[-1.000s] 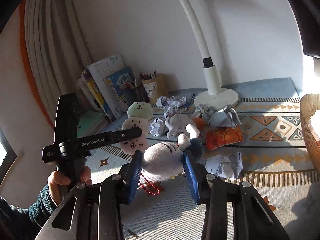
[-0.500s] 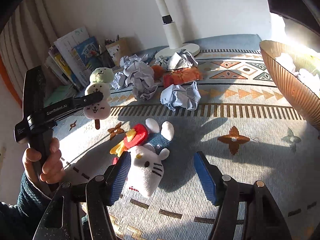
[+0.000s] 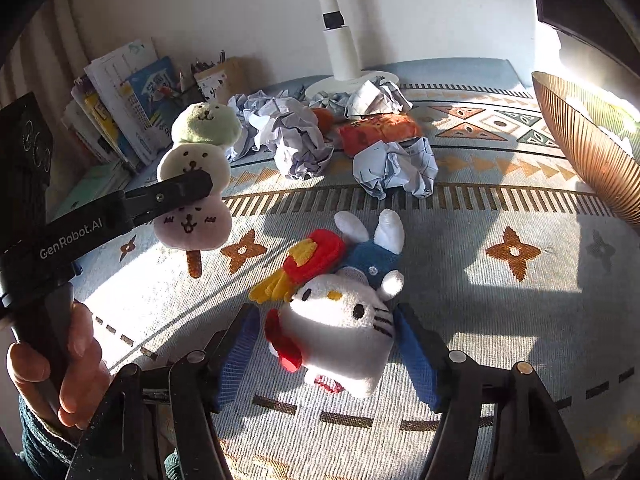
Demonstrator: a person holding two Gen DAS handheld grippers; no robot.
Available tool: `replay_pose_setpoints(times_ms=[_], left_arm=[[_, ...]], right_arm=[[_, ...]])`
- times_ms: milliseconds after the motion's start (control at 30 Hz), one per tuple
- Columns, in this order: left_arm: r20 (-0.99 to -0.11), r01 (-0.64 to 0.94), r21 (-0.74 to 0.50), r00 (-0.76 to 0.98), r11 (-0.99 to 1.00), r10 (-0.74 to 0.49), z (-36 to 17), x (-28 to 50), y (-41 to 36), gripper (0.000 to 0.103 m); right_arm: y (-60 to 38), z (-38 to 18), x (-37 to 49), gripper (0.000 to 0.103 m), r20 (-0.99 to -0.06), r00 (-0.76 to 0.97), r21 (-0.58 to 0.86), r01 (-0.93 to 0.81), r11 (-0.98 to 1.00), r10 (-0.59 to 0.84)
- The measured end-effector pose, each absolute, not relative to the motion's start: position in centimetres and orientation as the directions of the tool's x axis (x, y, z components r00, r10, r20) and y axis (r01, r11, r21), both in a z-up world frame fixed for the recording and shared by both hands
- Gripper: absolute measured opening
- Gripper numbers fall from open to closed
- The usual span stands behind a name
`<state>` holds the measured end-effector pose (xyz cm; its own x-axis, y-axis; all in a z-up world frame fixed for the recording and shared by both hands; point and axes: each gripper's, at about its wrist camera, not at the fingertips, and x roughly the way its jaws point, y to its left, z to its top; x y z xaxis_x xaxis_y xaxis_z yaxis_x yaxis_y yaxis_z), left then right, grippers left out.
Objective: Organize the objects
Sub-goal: 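Carry both plushes over the brown bowl and open both tools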
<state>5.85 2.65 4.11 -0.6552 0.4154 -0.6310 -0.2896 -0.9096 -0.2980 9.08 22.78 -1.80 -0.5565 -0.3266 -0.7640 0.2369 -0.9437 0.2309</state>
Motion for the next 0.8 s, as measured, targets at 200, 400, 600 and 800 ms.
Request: replay_pose_setpoints(times_ms=[200, 400, 600, 800], left_arm=[[-0.628, -0.333, -0.283, -0.645, -0.899, 0.436, 5.0, 6.2, 4.4, 0.026], [-0.573, -0.471, -0.26, -0.627, -0.843, 0.527, 9.0, 5.8, 9.5, 0.026], [-0.508, -0.618, -0.224, -0.585, -0.753, 0.632, 13.5, 4.2, 17.5, 0.026], [-0.521, -0.665, -0.4, -0.401, -0.63, 0.754, 13.3, -0.8, 24.8, 0.026]], right_arm=[[24.5, -1.1, 9.7, 0.055, -0.74, -0.575, 0.254, 0.242, -0.936, -0.35], [29.0, 5.5, 11.7, 0.055, -0.613, -0.748, 0.171, 0.191, -0.967, -0.256], [36.3, 11.1, 12.4, 0.055, -0.478, -0.875, 0.113, 0.022, -0.993, -0.073], [43.2, 12.8, 11.2, 0.055, -0.47, -0.878, 0.109, -0.163, -0.981, 0.094]])
